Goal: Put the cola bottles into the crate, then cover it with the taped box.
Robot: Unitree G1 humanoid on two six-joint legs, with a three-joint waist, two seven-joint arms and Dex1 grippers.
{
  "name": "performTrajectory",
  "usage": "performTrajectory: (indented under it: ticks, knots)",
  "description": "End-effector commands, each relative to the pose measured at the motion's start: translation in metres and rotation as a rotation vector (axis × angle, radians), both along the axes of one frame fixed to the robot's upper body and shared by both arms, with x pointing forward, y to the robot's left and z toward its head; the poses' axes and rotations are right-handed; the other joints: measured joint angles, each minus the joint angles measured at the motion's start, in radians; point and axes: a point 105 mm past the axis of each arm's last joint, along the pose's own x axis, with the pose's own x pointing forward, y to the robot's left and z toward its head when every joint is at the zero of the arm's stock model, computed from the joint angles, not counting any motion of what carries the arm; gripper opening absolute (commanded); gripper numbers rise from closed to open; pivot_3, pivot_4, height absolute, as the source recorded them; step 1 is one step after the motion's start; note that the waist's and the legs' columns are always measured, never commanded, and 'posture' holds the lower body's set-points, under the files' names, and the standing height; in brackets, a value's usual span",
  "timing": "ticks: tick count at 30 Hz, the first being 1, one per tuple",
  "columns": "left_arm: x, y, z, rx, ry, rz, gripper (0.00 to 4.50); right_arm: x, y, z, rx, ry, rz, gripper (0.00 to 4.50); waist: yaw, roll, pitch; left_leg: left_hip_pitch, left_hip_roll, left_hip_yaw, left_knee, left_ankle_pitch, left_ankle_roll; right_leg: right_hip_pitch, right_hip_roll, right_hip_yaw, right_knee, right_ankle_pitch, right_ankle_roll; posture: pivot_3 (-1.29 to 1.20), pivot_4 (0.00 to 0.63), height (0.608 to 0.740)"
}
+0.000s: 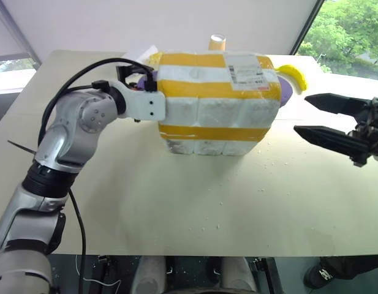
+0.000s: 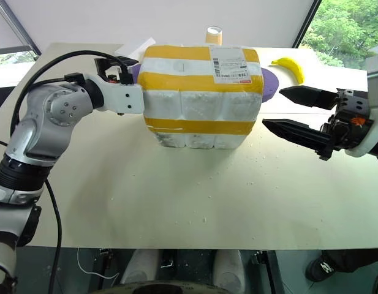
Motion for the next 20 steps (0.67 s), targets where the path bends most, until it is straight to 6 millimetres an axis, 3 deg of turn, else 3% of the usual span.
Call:
performTrajectory:
  ticks: [1, 5, 8, 10, 15, 20]
  knots:
    - [-0.012, 0.01, 0.012, -0.183, 0.079, -0.017, 4.22, -0.003, -0.002, 0.007, -0.017, -0.05, -0.009, 4.5, -0.001, 0.0, 0.0, 0.0, 0.0, 0.0, 0.0, 0.0, 0.0, 0.0, 0.0, 0.0, 0.0, 0.0, 0.0, 0.0, 0.15, 0.74]
    - [-0.032, 0.024, 0.004, -0.372, 0.296, -0.08, 4.22, -0.002, -0.006, 0.003, -0.018, -0.032, -0.016, 4.5, -0.001, 0.0, 0.0, 0.0, 0.001, 0.0, 0.0, 0.0, 0.0, 0.0, 0.0, 0.0, 0.0, 0.0, 0.0, 0.0, 0.15, 0.74]
    - [-0.065, 0.049, 0.011, -0.783, 0.728, -0.212, 4.22, -0.001, -0.013, -0.005, -0.029, 0.002, -0.031, 4.5, -0.001, 0.0, 0.0, 0.0, 0.001, 0.0, 0.0, 0.0, 0.0, 0.0, 0.0, 0.0, 0.0, 0.0, 0.0, 0.0, 0.15, 0.74]
    - [-0.082, 0.061, 0.023, -0.934, 0.899, -0.288, 4.22, 0.0, -0.016, -0.008, -0.033, 0.017, -0.036, 4.5, -0.003, 0.0, 0.0, 0.0, 0.005, 0.0, 0.0, 0.0, -0.001, 0.0, 0.001, 0.0, 0.001, 0.0, 0.0, 0.0, 0.15, 0.74]
    - [-0.098, 0.103, 0.019, -0.979, 1.091, -0.24, 4.22, 0.005, -0.03, -0.022, -0.089, 0.06, -0.076, 4.5, -0.001, 0.002, 0.0, 0.002, 0.001, 0.0, 0.0, 0.0, -0.001, 0.001, 0.001, 0.0, 0.001, -0.001, 0.001, 0.0, 0.15, 0.74]
    - [-0.09, 0.11, 0.011, -0.949, 1.084, -0.184, 4.22, 0.012, -0.036, -0.033, -0.101, 0.085, -0.097, 4.5, 0.001, 0.002, 0.0, 0.002, 0.0, -0.002, 0.0, 0.0, -0.001, 0.003, 0.0, -0.001, 0.0, -0.001, 0.001, 0.0, 0.15, 0.74]
